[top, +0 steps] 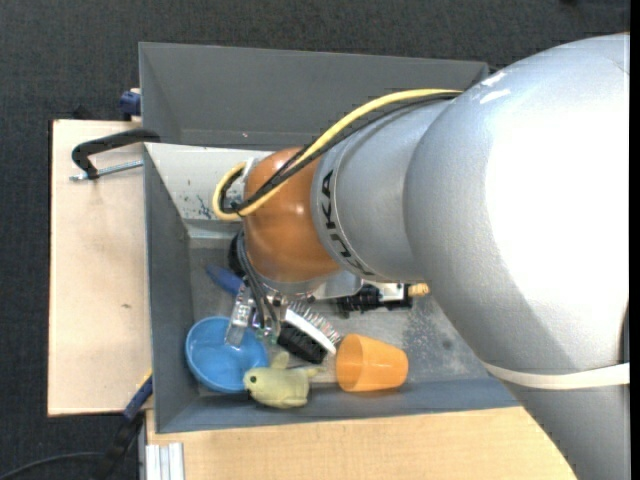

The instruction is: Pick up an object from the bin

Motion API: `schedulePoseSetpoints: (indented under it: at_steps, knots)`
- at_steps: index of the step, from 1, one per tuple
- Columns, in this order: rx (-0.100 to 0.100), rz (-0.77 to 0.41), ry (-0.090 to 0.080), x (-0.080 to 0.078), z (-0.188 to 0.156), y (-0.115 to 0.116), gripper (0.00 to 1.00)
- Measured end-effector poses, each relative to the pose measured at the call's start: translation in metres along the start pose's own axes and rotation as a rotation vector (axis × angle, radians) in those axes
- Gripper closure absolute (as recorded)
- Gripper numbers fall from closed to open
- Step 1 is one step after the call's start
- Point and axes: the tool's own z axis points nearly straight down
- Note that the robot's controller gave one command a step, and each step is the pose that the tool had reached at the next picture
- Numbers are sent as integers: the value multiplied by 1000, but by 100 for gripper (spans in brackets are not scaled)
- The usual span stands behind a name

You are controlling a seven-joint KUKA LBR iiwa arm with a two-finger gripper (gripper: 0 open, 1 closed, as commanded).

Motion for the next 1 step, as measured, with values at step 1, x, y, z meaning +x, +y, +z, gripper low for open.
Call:
schedulePoseSetpoints:
  at_steps: [1]
  knots:
    - [-13, 19, -12, -5, -182, 4, 100]
